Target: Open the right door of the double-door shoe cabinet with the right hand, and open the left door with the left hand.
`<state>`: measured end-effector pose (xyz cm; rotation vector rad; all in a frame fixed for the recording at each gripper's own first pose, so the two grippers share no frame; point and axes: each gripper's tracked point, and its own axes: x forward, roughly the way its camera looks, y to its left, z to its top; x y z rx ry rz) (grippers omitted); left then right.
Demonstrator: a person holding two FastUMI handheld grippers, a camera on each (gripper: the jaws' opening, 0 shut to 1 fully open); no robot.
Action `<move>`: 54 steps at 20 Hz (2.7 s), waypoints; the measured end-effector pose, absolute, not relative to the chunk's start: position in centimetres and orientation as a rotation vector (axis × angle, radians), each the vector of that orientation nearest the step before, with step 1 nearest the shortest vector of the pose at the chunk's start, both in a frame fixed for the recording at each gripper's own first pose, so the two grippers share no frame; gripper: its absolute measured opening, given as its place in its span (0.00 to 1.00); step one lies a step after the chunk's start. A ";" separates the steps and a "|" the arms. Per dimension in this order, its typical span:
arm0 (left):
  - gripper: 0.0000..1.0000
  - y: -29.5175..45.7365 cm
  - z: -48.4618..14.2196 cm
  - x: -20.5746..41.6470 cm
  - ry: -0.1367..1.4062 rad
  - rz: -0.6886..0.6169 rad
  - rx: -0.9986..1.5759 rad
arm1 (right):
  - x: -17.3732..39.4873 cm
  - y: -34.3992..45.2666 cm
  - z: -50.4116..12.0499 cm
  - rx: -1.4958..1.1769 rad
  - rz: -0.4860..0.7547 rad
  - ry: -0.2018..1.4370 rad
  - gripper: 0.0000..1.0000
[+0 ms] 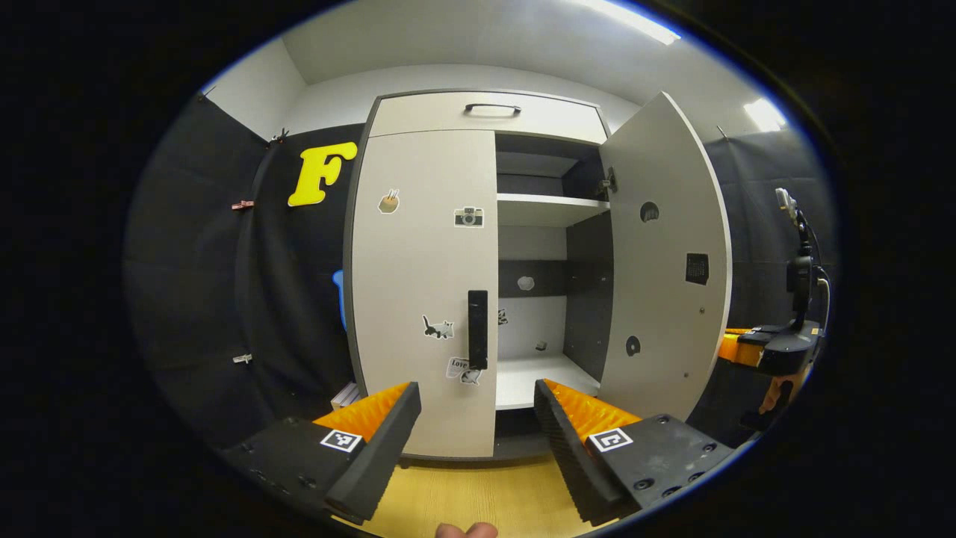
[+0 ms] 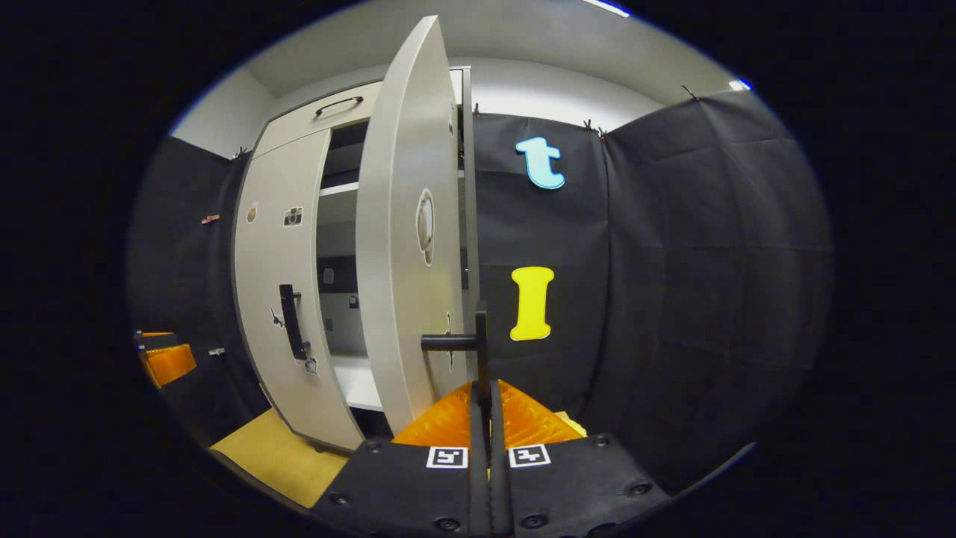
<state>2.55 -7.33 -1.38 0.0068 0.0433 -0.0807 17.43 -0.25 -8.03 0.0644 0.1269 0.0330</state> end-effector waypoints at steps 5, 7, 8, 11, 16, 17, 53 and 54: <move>0.95 -8.8 -1.3 3.7 0.045 -0.099 0.021 | 17.2 -1.0 -7.7 0.083 0.065 0.134 0.05; 0.94 -9.3 -1.3 4.4 0.044 -0.101 0.030 | 17.0 -1.0 -7.7 0.086 0.064 0.133 0.06; 0.94 -9.5 -1.3 4.9 0.042 -0.103 0.035 | 16.8 -1.0 -7.8 0.093 0.067 0.134 0.05; 0.94 -10.0 -1.3 7.2 0.036 -0.104 0.043 | 15.7 -1.4 -7.8 0.131 0.077 0.147 0.06; 0.94 -10.0 -0.8 12.3 0.014 -0.079 0.063 | 14.5 -2.6 -7.1 0.132 0.041 0.122 0.33; 0.94 -9.9 -0.9 13.4 0.007 -0.070 0.060 | 14.1 -2.6 -6.7 0.128 0.045 0.110 0.39; 0.21 -7.4 -4.1 24.4 0.057 -0.019 -0.019 | 9.9 -6.1 -4.0 0.050 -0.067 0.012 0.97; 0.21 -7.0 -4.2 23.6 0.062 -0.036 -0.031 | 9.7 -5.8 -4.0 0.053 -0.065 0.011 0.97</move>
